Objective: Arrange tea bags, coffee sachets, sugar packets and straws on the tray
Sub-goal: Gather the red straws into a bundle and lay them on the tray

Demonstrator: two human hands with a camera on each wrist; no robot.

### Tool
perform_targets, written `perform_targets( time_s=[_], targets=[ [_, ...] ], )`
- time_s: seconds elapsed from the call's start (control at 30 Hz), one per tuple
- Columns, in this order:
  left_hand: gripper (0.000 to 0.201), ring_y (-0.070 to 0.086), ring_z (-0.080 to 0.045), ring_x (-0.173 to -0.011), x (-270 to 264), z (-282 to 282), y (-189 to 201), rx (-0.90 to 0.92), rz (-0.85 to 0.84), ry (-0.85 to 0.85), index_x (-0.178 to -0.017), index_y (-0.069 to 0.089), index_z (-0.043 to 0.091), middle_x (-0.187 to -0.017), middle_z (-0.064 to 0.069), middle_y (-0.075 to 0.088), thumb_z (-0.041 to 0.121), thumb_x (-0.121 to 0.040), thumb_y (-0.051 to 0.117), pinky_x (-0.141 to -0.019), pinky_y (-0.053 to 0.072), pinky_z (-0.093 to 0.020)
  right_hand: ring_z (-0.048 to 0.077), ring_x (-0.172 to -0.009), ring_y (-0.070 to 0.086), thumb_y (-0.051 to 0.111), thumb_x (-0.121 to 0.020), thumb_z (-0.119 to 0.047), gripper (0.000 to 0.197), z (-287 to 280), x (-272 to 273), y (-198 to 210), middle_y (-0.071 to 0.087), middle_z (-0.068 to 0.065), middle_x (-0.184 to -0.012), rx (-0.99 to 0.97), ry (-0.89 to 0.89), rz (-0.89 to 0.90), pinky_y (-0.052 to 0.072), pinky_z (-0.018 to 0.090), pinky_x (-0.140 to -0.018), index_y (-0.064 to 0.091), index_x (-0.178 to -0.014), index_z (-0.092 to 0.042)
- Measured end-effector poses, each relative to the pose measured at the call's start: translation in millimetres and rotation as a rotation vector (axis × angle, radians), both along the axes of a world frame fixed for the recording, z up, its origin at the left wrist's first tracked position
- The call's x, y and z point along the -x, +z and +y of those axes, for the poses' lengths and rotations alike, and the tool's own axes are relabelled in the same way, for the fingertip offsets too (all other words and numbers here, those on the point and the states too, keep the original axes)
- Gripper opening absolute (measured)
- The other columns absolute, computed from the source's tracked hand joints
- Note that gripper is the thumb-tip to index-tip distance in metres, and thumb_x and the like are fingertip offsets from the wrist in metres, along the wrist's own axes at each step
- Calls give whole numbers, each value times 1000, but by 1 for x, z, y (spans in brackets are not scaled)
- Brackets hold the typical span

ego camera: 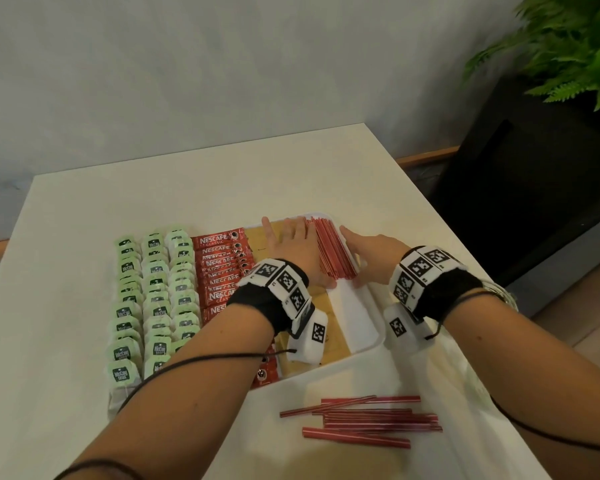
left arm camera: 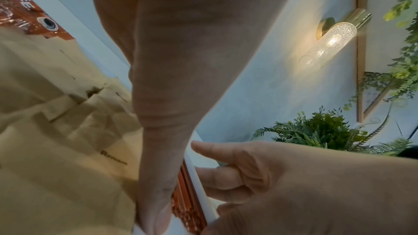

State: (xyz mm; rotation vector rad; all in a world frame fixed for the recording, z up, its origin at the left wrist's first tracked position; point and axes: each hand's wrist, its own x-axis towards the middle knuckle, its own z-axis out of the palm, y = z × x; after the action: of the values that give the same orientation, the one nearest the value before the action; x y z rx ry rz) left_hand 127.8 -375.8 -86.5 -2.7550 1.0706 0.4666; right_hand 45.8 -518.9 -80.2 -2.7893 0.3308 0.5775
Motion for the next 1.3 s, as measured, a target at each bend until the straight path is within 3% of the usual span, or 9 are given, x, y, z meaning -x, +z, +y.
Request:
perform_targets(
  time_s=[0.2, 0.37, 0.53, 0.6, 0.7, 0.87, 1.17, 1.3],
  targets=[
    [125, -2, -32, -151, 0, -1, -4, 2, -17, -21, -157, -5, 12, -165, -9, -3, 81, -72, 55, -104, -20, -70, 25, -126, 52, 79, -76, -31, 115, -3, 1, 4, 48, 1, -146, -8, -23, 38, 45, 40, -102, -4, -155, -19],
    [114, -2, -32, -151, 1, -2, -6, -17, -23, -33, -157, -1, 16, -165, -8, -3, 81, -77, 48, -105, -19, -71, 24, -117, 58, 73, -83, -32, 101, -1, -3, 0, 55, 0, -139, 19, -55, -14, 48, 38, -97, 4, -155, -20],
    [119, -2, -33, -151, 3, -3, -6, -14, -28, -36, -157, -4, 16, -165, -8, -2, 86, -73, 46, -103, -22, -69, 26, -116, 60, 82, -72, -40, 99, 1, -3, 6, 58, 2, -135, -27, -76, -12, 50, 40, -96, 21, -148, -16],
    [117, -1, -33, -151, 3, -3, -7, -20, -46, -37, -157, -2, 17, -165, -8, -1, 85, -75, 44, -103, -22, -70, 26, -114, 61, 80, -74, -41, 94, 3, -3, 6, 60, 3, -133, 1, -69, -20, 50, 40, -95, 24, -146, -15],
    [113, -1, -32, -151, 3, -3, -9, -14, -68, -33, -157, 0, 19, -165, -7, 1, 84, -77, 43, -102, -23, -70, 25, -111, 62, 77, -77, -43, 94, 3, -5, 3, 61, 2, -132, 28, -51, -45, 51, 38, -93, 21, -149, -20],
    [107, -2, -33, -151, 2, -2, -11, -30, -77, -42, -157, -1, 24, -165, -6, 1, 85, -78, 39, -101, -24, -70, 21, -119, 55, 71, -81, -50, 91, 2, -6, 0, 52, -3, -142, 81, 21, -25, 46, 32, -97, 15, -152, -42],
    [107, -6, -34, -151, 4, -2, -9, -50, -59, -57, -157, -2, 24, -166, -5, 0, 84, -79, 38, -102, -24, -70, 19, -104, 60, 70, -80, -53, 94, 1, -7, -2, 60, -2, -128, 96, 4, -27, 50, 28, -88, 13, -153, -37],
    [113, -8, -33, -151, 10, 0, 5, -38, -48, -61, -157, -4, 18, -165, -7, -3, 85, -77, 39, -103, -23, -68, 25, -111, 61, 76, -76, -47, 112, 7, -1, 4, 58, 3, -135, 1, -27, -41, 50, 35, -95, -3, -153, -35]
  ],
)
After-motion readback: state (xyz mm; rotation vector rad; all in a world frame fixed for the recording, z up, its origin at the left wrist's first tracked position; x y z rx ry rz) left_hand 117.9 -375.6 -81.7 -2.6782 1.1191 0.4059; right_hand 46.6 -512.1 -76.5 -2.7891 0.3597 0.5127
